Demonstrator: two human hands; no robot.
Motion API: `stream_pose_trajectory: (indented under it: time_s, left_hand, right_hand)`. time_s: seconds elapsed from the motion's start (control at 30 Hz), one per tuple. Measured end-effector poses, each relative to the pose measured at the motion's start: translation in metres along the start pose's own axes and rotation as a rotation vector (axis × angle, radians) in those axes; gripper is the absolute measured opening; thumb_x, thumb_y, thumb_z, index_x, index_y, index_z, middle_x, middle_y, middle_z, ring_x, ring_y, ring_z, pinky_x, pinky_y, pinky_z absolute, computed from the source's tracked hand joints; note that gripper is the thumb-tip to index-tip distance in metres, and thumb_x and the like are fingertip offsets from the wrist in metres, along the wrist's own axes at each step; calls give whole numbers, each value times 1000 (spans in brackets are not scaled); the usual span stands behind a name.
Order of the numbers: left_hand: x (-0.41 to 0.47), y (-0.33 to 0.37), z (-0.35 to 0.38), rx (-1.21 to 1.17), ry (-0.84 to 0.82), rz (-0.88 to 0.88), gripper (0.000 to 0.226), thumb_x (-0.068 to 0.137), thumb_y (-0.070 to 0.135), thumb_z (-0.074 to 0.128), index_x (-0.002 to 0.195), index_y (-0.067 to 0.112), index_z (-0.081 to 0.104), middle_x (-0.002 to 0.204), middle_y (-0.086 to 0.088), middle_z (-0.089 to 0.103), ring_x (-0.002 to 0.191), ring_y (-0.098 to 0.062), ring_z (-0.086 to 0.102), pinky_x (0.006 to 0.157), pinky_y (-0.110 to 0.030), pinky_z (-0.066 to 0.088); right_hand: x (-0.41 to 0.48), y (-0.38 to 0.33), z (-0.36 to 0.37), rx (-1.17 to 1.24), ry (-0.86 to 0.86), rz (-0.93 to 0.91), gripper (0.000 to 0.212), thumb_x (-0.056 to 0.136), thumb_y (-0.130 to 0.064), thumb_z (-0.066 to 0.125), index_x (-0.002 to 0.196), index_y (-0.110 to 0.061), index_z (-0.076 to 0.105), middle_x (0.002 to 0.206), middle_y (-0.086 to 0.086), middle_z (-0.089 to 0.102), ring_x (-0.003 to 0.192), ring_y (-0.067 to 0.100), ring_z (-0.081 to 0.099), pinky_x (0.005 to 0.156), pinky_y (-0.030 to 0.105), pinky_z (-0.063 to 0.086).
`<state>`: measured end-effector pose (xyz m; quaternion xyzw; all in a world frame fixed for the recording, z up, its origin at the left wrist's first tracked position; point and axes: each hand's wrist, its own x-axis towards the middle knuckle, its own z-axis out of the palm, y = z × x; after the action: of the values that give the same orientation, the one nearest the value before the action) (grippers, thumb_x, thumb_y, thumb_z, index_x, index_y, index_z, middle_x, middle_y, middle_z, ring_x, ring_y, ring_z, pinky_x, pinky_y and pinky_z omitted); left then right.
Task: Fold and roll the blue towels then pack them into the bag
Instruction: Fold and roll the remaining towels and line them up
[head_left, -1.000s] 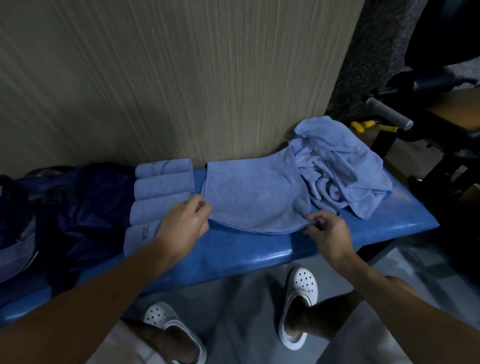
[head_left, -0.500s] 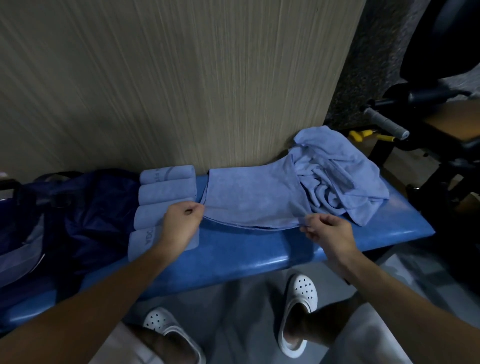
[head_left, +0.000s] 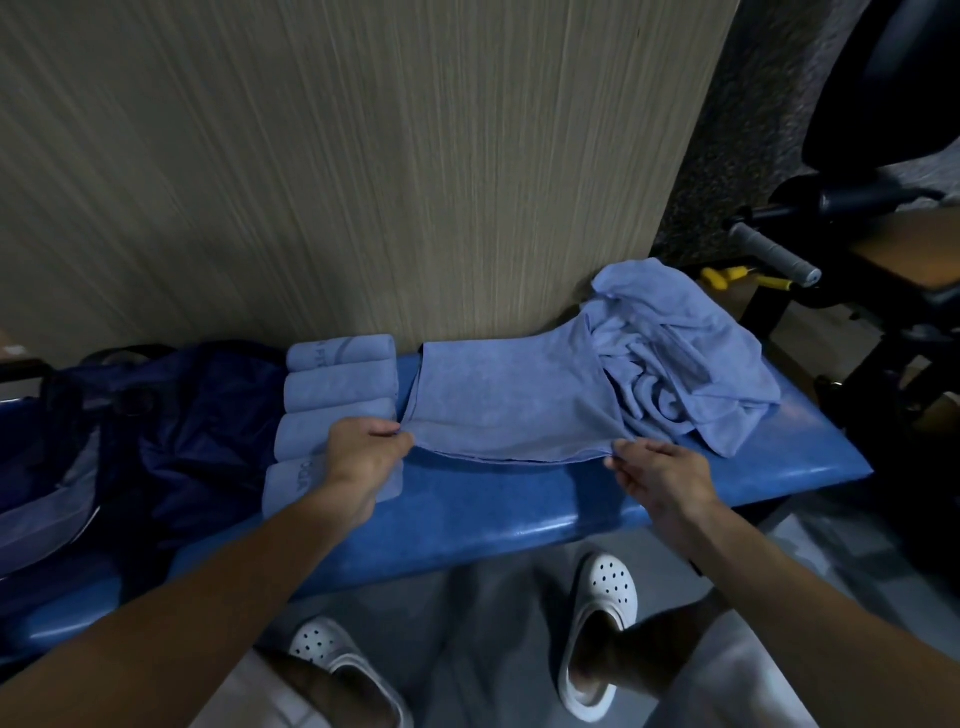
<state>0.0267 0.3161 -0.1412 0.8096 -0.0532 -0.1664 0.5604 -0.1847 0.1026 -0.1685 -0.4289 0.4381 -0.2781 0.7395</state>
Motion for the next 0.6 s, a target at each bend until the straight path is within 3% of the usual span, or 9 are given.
stream_pose_trajectory:
  time_s: [0.07,0.13,0.23,0.6]
  left_hand:
    - [0,0,-1,-35,-8,-25,19,82,2,74,99,0,67,92,-15,69,89,-26,66,85,-31,54]
    - [-1,3,0,-90,-34,-32,18,85,-3,69,102,-5,64,84,-14,66,74,-21,68,75,-27,58]
    - [-5,7,1,-128,-50,10,10,91,-4,60,97,3,58,83,-15,65,57,-11,69,60,-19,58]
    - [-3,1,1,-139,-66,-23,15,94,0,57,109,-1,58,84,-14,67,69,-15,66,61,-15,56]
  right_hand:
    - [-2,-1,1,-22,5,-6,16,84,1,70,92,-5,58,79,14,66,73,22,66,64,25,52]
    - [-4,-1,2,-56,4,-21,18,83,3,70,80,-9,56,75,13,63,71,22,62,62,26,49]
    - [-8,0,4,-91,-41,-55,23,83,5,68,70,-10,56,70,13,58,65,20,53,62,28,43]
    - [-12,5,5,-195,-74,-136,9,83,5,68,81,-4,67,71,8,62,68,15,55,66,24,48]
